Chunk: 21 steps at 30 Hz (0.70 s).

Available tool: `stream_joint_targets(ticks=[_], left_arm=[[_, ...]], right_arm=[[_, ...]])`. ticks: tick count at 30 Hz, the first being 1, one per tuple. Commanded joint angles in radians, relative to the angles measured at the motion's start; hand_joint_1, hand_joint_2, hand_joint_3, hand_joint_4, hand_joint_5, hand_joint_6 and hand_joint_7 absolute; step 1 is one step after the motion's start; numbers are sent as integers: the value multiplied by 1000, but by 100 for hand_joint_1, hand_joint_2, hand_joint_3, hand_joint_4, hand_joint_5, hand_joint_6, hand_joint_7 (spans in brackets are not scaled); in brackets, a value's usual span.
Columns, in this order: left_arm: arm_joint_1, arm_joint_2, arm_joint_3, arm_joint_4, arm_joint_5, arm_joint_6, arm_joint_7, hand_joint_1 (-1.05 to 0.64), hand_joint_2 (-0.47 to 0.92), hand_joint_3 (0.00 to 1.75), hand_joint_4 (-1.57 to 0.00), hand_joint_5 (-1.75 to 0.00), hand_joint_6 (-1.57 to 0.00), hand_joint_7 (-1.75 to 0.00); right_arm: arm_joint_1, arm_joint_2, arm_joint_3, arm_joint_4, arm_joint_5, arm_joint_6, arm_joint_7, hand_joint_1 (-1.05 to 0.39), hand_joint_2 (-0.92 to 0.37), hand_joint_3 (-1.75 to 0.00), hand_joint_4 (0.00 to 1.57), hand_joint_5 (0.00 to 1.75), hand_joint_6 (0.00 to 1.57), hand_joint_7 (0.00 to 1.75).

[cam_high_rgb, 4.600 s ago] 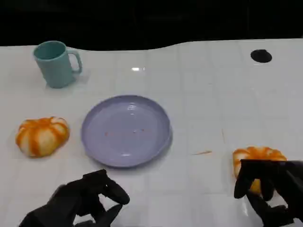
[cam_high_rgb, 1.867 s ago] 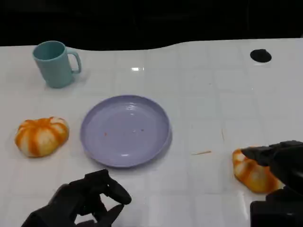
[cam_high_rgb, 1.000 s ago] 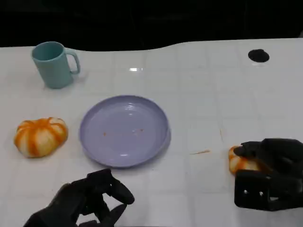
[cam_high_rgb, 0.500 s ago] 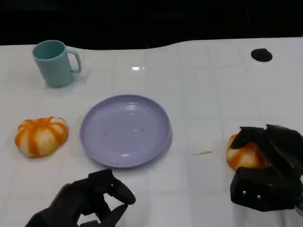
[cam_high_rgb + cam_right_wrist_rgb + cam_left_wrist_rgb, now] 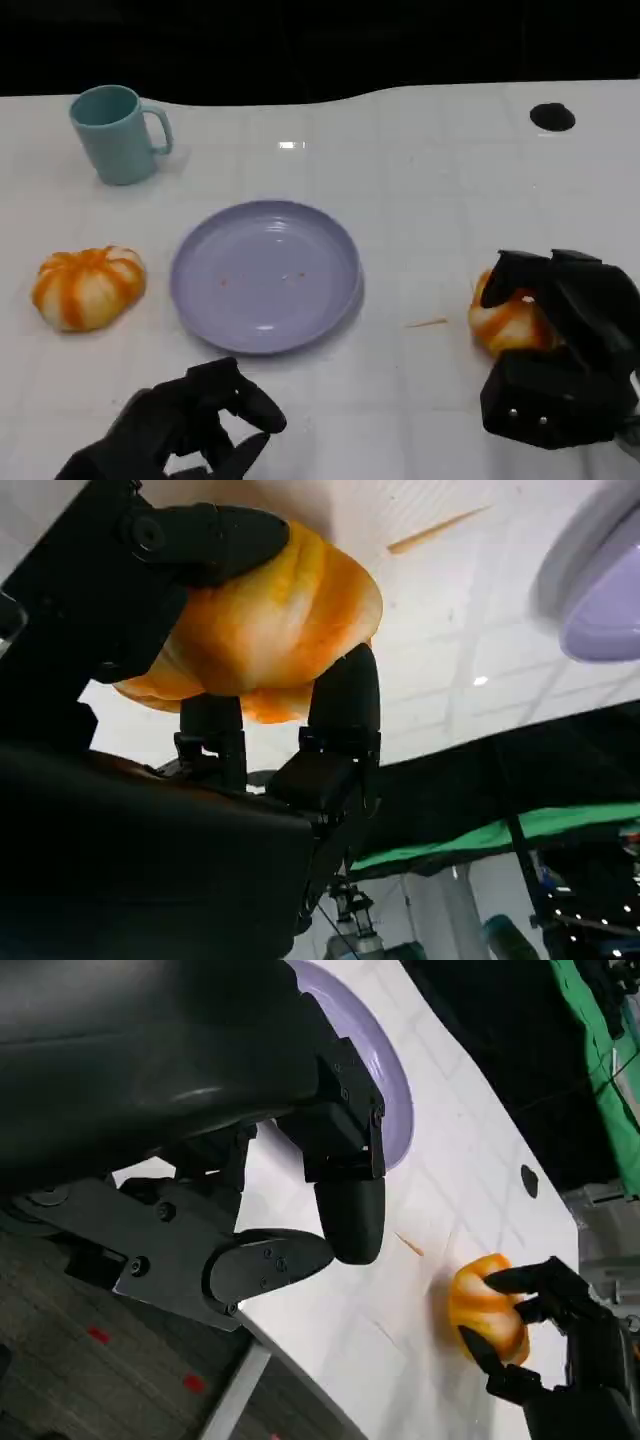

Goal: Grasp the bread from the table and place it into the plate.

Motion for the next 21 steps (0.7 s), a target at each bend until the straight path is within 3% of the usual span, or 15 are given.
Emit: stream_joint_targets(ticks=[1, 6, 10, 13, 21], left_arm=[[-1, 4, 3, -4, -1, -4, 1, -21, 81, 64, -64, -175, -63, -125], [-3, 3, 3, -2, -2, -1, 1, -21, 81, 63, -64, -175, -64, -125], [-2, 1, 0, -3, 1, 4, 3, -21, 81, 63, -64, -175, -64, -125], [-2, 3, -4, -2, 10, -1, 5, -21, 81, 63, -65, -175, -64, -125], [6, -2, -7, -11, 4, 10, 5, -21, 81, 64, -65, -175, -64, -125]], right_arm=[[-2, -4, -20, -37, 51, -62, -15, -10, -31, -127, 93, 175, 74, 168], [-7, 10, -18, -95, 76, -95, -1, -10, -32, -124, 94, 175, 70, 174], [-23, 43, -6, -130, 98, -111, 21, -10, -27, -134, 96, 175, 79, 160], [-35, 71, 1, -143, 105, -105, 41, -11, -25, -139, 97, 175, 81, 158], [-104, 161, 32, -67, 137, -119, 83, -9, -26, -140, 96, 175, 77, 168]])
